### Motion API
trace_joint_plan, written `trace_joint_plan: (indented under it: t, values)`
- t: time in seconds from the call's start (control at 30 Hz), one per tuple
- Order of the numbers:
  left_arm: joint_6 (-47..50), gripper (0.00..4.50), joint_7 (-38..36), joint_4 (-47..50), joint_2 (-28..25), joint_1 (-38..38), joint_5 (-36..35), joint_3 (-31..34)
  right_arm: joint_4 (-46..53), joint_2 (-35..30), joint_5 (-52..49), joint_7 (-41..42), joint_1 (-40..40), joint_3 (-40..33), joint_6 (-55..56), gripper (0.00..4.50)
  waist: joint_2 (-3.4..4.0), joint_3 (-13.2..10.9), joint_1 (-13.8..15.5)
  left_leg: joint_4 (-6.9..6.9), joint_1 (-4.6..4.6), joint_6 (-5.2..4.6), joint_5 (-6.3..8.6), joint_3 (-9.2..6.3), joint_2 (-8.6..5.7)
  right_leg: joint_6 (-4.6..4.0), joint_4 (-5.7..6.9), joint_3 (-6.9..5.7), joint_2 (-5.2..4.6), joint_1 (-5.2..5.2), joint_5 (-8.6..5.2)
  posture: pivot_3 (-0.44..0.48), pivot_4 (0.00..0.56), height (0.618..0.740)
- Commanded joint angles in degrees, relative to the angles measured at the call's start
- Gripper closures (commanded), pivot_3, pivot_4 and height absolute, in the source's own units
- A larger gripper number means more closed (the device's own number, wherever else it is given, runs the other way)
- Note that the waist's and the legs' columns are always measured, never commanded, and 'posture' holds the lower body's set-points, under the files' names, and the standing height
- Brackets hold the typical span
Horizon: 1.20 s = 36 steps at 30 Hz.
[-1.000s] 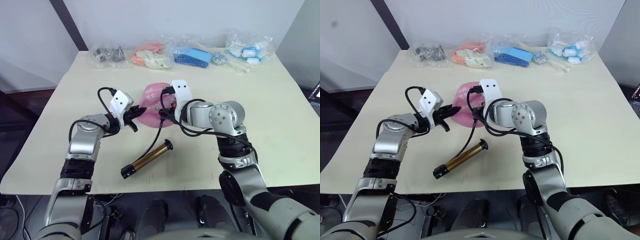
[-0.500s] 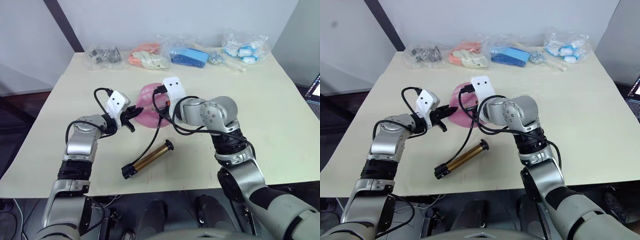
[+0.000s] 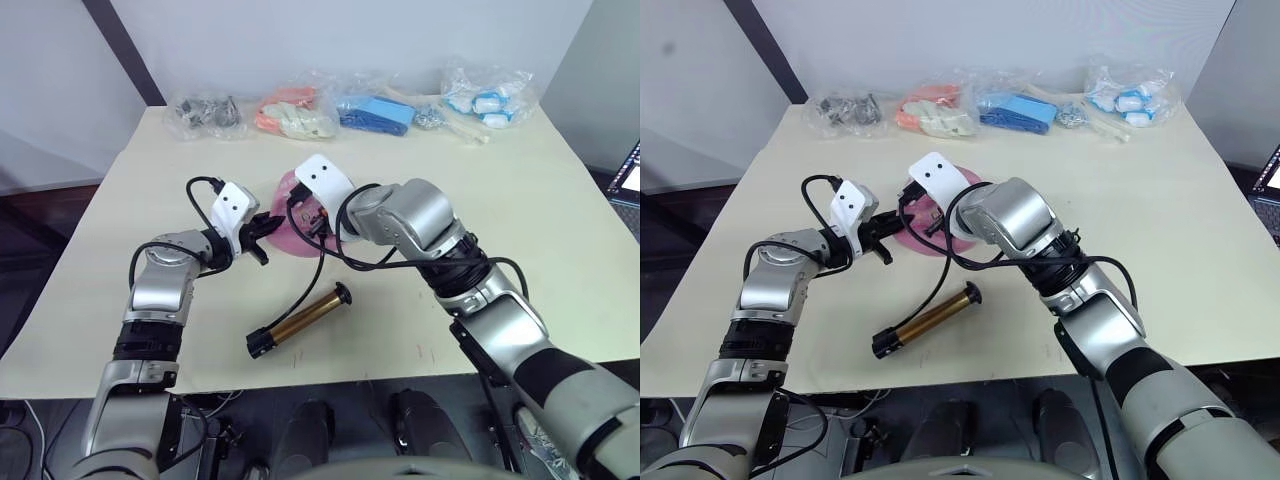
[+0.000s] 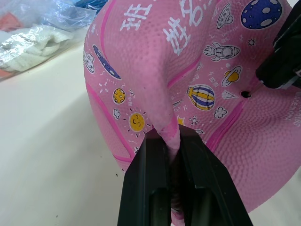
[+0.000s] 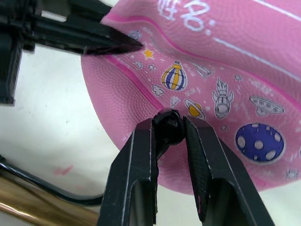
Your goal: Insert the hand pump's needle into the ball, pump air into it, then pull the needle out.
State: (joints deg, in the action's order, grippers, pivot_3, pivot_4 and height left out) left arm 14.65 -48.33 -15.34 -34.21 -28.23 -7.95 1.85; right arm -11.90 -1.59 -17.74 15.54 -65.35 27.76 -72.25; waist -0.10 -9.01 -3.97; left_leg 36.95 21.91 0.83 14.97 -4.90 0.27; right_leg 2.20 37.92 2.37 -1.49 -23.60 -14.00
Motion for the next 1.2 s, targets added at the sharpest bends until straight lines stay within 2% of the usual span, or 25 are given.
trace_joint_plan:
  t: [0.03, 0.2, 0.57, 1.2]
  values:
    - [1.04, 4.50, -1.53, -1.14, 1.13, 1.61, 1.18, -3.86, -0.94, -0.35, 1.40, 7.53, -1.54, 4.96, 4.60, 4.12, 0.00, 0.00, 0.00, 0.00, 0.00, 0.00, 0.00, 0.00, 0.00, 0.00, 0.00, 0.00, 0.00, 0.00, 0.00, 0.000, 0.150, 0.740]
    - [0.92, 4.50, -1.63, -1.51, 1.25, 1.38, 1.25, -3.98, -3.36, -3.18, 5.96, 14.76, -3.26, 9.83, 10.27, 4.12, 0.00, 0.00, 0.01, 0.03, -0.02, 0.00, 0.00, 0.00, 0.00, 0.00, 0.02, 0.00, 0.00, 0.01, 0.00, 0.000, 0.150, 0.740]
    - [0.82, 4.50, -1.97, -1.83, 1.39, 1.30, 1.31, -4.21, -11.42, -4.89, 15.76, 25.70, -4.58, 16.55, 19.09, 4.12, 0.00, 0.02, 0.03, 0.11, -0.08, 0.01, 0.00, -0.01, -0.01, 0.01, 0.05, -0.01, 0.00, 0.08, 0.00, 0.000, 0.150, 0.740]
    - [3.14, 4.50, -3.13, -2.18, 1.19, 1.07, 0.82, -4.53, -25.33, -1.02, 30.10, 32.81, -3.93, 16.87, 31.18, 4.12, -0.01, 0.42, 0.02, 0.15, -0.32, 0.04, -0.02, -0.05, -0.01, 0.02, 0.06, -0.02, 0.01, 0.30, 0.00, 0.000, 0.150, 0.740]
